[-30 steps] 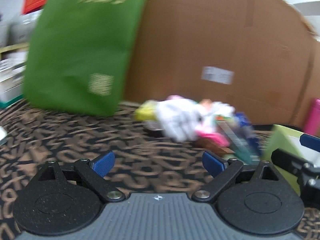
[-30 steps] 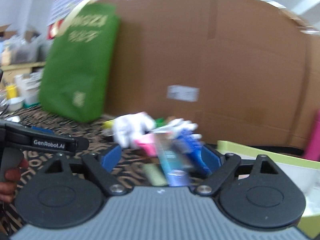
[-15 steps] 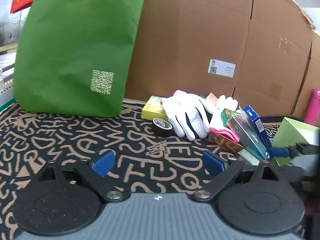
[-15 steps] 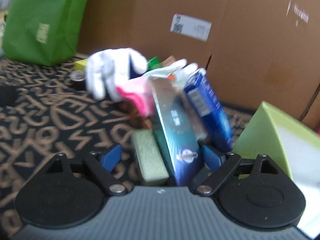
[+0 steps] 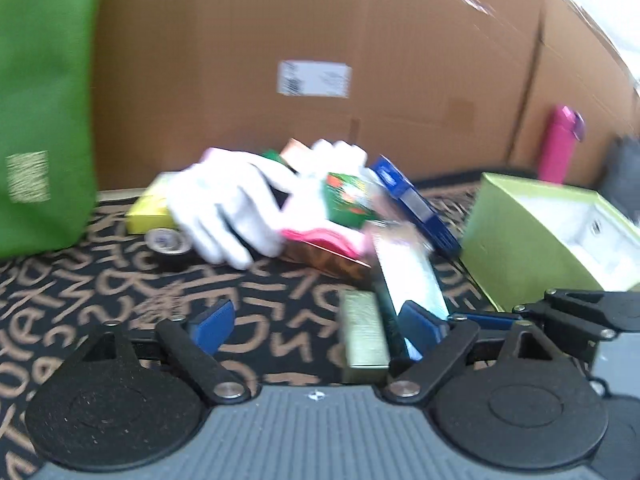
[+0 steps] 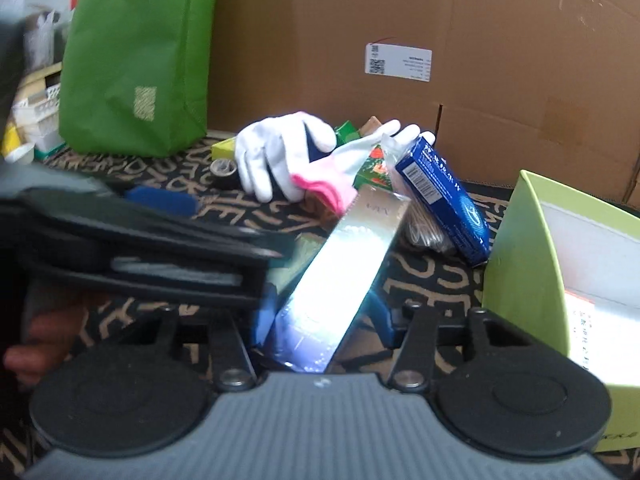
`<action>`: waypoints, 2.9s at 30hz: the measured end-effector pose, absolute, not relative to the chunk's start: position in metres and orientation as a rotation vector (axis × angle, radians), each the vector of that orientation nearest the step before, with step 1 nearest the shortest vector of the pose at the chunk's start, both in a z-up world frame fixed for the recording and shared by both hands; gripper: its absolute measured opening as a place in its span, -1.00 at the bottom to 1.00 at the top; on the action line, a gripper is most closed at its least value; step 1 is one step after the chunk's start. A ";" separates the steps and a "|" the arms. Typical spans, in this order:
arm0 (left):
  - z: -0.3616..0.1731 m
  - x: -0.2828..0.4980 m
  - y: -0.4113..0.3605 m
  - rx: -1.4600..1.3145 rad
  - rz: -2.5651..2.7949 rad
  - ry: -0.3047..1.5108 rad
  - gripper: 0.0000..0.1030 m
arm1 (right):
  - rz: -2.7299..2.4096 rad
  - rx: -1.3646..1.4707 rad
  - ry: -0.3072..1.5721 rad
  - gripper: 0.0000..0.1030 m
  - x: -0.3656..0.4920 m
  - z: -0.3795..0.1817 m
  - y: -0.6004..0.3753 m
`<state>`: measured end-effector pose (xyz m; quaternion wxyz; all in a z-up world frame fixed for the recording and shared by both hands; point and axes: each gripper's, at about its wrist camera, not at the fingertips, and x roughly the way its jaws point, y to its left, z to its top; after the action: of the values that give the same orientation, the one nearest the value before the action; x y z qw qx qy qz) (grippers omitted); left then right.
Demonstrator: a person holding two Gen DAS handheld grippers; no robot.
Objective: Organize objects
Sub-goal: 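Grasp the small green box with the left gripper while the right grasps the VIVS box, then carry both boxes over the shoebox and release them inside, then return both grippers to the pile near the white gloves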
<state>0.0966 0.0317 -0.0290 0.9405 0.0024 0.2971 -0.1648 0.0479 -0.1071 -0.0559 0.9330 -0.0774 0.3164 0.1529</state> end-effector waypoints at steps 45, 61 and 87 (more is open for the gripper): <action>0.056 0.029 0.002 0.073 -0.376 0.434 -0.55 | 0.233 -0.079 0.420 -0.27 -0.021 0.019 -0.172; 0.057 0.093 -0.150 0.058 -0.672 0.428 -0.55 | -0.091 -0.078 0.333 -0.27 0.028 0.010 -0.274; 0.045 0.098 -0.115 -0.073 -0.621 0.414 0.81 | -0.164 -0.108 0.366 1.00 0.038 -0.027 -0.283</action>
<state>0.0980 -0.1147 0.0449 0.9305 -0.0359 0.2022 -0.3035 0.0377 -0.2835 -0.0265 0.9785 -0.0537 0.1818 -0.0815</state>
